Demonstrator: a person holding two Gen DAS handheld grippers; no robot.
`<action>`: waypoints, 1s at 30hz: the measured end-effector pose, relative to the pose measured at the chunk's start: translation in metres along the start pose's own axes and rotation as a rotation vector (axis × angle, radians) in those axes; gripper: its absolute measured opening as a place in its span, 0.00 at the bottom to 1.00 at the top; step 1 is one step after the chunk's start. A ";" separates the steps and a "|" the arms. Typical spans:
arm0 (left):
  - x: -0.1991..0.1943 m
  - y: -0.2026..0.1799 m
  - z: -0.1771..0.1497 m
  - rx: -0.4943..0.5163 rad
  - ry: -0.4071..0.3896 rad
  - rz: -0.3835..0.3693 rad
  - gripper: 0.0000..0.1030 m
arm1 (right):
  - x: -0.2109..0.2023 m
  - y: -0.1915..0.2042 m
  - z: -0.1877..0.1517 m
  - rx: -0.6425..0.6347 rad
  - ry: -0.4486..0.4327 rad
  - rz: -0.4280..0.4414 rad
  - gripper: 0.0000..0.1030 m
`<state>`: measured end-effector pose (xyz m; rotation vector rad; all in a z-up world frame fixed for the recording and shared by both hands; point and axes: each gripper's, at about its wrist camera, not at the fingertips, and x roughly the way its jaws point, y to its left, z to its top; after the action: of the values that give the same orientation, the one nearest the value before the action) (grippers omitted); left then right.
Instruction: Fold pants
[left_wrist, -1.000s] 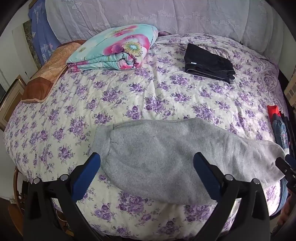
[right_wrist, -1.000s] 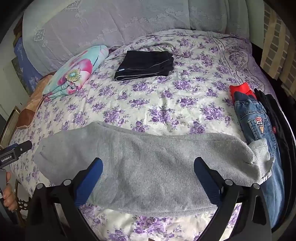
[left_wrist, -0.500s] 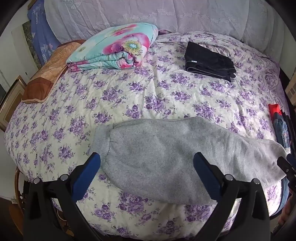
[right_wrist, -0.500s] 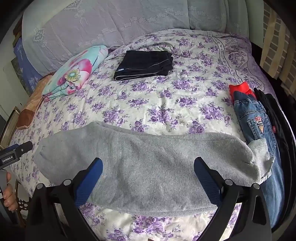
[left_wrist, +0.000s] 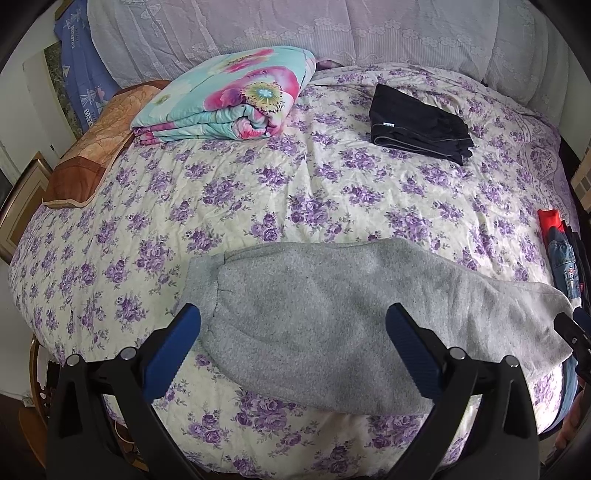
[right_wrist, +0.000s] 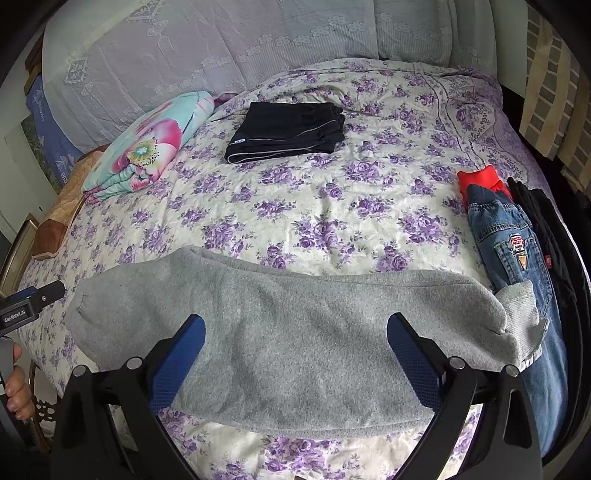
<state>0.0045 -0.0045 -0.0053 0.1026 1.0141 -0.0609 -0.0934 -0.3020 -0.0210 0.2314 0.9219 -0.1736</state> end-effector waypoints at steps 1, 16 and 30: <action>0.000 0.000 0.000 -0.001 0.001 0.000 0.95 | 0.000 0.000 0.000 0.000 0.000 0.000 0.96; 0.006 -0.008 0.004 0.012 0.007 0.000 0.95 | 0.002 -0.003 0.002 -0.001 0.002 0.000 0.96; 0.006 -0.008 0.005 0.011 0.007 0.002 0.95 | 0.001 -0.004 0.003 -0.001 0.002 -0.001 0.96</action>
<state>0.0110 -0.0131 -0.0087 0.1138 1.0212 -0.0643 -0.0912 -0.3067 -0.0204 0.2303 0.9242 -0.1733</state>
